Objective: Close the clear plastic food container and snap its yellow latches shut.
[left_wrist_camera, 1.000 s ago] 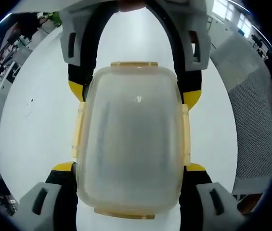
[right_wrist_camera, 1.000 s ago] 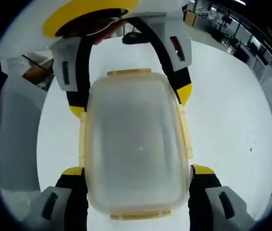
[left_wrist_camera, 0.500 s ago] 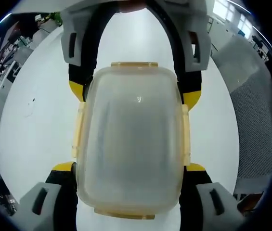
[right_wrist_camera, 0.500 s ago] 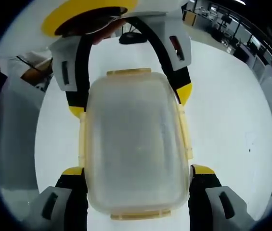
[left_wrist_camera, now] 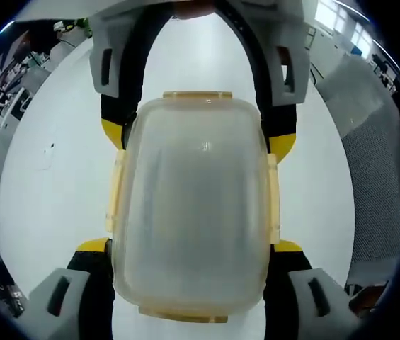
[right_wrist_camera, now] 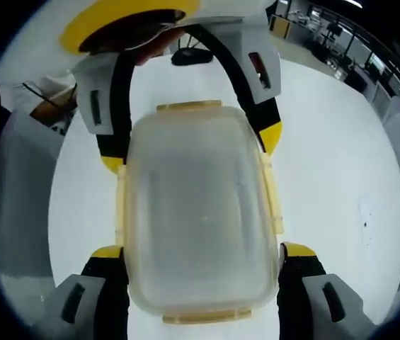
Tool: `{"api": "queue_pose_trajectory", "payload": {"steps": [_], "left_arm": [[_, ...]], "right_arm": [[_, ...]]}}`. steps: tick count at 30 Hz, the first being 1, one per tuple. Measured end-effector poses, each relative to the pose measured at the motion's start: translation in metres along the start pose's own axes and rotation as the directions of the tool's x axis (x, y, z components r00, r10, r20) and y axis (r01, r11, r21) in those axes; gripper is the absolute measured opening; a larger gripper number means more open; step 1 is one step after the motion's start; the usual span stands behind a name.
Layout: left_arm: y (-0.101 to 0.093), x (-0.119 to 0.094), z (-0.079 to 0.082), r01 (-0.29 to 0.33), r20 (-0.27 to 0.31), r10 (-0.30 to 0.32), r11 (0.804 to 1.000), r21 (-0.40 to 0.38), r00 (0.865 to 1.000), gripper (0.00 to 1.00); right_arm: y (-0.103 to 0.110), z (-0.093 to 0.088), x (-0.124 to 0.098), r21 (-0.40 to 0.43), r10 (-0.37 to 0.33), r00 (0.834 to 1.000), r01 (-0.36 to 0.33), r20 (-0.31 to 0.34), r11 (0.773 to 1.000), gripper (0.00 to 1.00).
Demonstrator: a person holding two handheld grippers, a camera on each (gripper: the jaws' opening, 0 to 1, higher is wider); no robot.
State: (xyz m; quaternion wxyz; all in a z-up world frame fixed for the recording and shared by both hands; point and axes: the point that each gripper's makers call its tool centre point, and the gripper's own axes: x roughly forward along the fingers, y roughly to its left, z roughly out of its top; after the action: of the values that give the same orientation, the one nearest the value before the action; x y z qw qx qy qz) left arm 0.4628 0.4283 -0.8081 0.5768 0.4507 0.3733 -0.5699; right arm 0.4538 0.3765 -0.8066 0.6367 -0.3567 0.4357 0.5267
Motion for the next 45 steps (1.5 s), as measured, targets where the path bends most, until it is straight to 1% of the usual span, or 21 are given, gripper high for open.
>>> {"api": "queue_pose_trajectory", "payload": {"steps": [9,20,33,45], "left_arm": [[0.010,0.001,0.000,0.000,-0.004,0.000,1.000,0.003,1.000,0.88],[0.017,0.003,0.001,0.000,-0.004,0.000,1.000,0.001,1.000,0.88],[0.021,0.003,0.001,-0.003,0.001,0.003,1.000,-0.012,1.000,0.88],[0.021,0.004,-0.001,-0.005,-0.008,0.005,1.000,-0.012,1.000,0.88]], "right_arm": [[-0.010,0.001,0.001,0.007,-0.007,1.000,0.007,0.005,1.000,0.88],[-0.017,0.001,0.002,0.007,-0.006,1.000,0.006,0.006,1.000,0.88],[-0.022,0.001,0.002,-0.004,-0.002,1.000,0.002,0.001,1.000,0.88],[-0.021,0.002,0.003,-0.005,-0.001,1.000,0.001,0.006,1.000,0.89]]}}
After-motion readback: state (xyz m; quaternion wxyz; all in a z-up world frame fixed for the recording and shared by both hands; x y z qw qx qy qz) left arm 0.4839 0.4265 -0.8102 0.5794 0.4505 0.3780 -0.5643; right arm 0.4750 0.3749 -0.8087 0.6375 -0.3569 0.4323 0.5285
